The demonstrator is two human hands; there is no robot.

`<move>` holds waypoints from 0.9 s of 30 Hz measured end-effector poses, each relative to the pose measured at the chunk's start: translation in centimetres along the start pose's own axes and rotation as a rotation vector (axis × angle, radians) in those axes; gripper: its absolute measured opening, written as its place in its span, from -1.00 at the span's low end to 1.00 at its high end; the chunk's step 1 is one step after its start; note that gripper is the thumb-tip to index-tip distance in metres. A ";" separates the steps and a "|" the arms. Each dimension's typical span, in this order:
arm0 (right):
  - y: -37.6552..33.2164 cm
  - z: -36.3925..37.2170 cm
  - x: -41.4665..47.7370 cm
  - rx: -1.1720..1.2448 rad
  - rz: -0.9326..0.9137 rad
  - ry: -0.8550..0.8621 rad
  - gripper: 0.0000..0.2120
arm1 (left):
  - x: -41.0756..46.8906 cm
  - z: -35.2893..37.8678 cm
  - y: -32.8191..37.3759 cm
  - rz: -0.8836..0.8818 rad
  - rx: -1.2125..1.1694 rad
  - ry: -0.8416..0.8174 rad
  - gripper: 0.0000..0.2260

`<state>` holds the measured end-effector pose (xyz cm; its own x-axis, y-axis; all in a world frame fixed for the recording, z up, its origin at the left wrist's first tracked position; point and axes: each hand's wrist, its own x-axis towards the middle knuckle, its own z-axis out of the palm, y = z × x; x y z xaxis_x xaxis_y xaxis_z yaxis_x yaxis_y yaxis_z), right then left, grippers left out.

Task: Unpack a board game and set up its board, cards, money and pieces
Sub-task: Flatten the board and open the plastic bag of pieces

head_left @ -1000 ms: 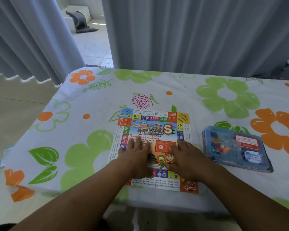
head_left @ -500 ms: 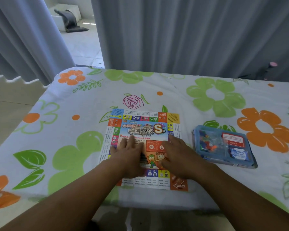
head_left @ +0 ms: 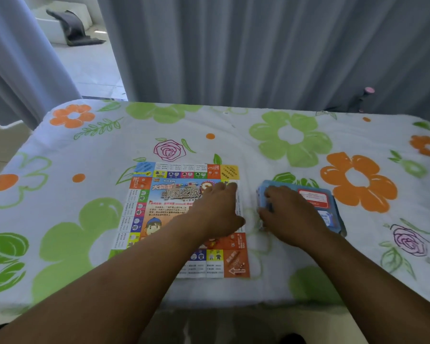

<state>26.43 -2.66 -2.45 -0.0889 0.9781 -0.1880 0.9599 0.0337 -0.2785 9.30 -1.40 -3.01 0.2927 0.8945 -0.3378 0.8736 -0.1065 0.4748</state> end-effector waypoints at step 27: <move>13.1 -2.0 -1.1 0.120 0.397 0.036 -0.82 | 5.4 8.3 11.4 0.253 0.255 0.172 -0.68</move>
<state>39.64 -2.92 -3.96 0.2938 0.9169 -0.2702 0.8796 -0.3699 -0.2990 24.12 -1.38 -6.18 0.4603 0.8837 -0.0852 0.8573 -0.4175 0.3013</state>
